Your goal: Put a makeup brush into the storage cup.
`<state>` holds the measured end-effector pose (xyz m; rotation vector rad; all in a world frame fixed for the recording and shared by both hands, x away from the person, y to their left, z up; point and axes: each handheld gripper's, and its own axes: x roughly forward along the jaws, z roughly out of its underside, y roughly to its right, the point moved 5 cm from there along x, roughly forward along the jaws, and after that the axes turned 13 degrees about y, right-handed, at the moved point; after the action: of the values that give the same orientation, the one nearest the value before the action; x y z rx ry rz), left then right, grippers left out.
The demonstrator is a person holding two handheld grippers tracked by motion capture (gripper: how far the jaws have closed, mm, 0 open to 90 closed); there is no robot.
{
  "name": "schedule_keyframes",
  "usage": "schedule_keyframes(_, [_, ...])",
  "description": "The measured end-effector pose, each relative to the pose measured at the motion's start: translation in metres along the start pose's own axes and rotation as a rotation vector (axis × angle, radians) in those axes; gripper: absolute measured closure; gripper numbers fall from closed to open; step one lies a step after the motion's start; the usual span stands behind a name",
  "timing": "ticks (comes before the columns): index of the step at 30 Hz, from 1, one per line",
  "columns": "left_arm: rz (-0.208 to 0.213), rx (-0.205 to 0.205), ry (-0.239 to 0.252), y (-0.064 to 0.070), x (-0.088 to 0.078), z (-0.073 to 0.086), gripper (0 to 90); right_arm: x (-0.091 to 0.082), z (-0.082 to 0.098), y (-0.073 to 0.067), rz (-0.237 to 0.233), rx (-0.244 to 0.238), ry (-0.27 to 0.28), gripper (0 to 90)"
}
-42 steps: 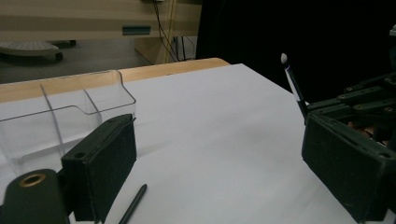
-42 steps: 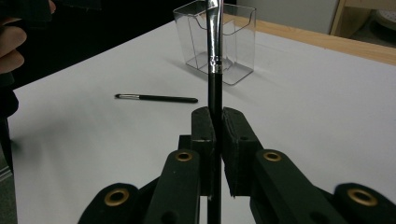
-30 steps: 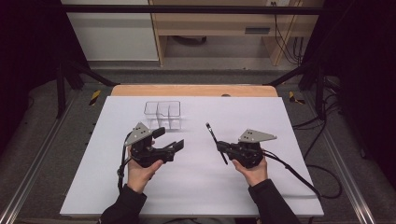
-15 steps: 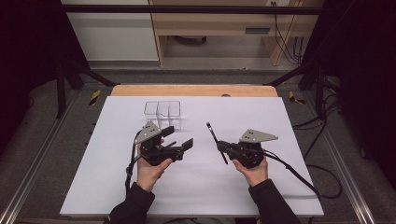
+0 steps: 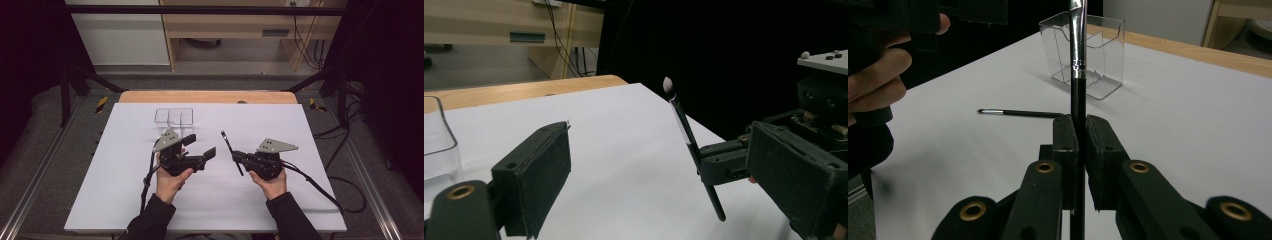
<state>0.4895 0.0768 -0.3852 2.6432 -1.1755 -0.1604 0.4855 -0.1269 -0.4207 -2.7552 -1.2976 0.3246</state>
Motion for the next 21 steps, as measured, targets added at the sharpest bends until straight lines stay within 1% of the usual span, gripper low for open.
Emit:
schedule_keyframes(7, [0.01, -0.018, -0.004, 0.004, 0.008, 0.003, 10.6, 0.0, 0.0, 0.0, -0.002, 0.002, 0.001, 84.1])
schedule_keyframes(21, [0.024, -0.041, -0.018, 0.01, 0.021, 0.006, 12.8, 0.0, 0.0, -0.002, -0.01, 0.005, 0.005, 84.1])
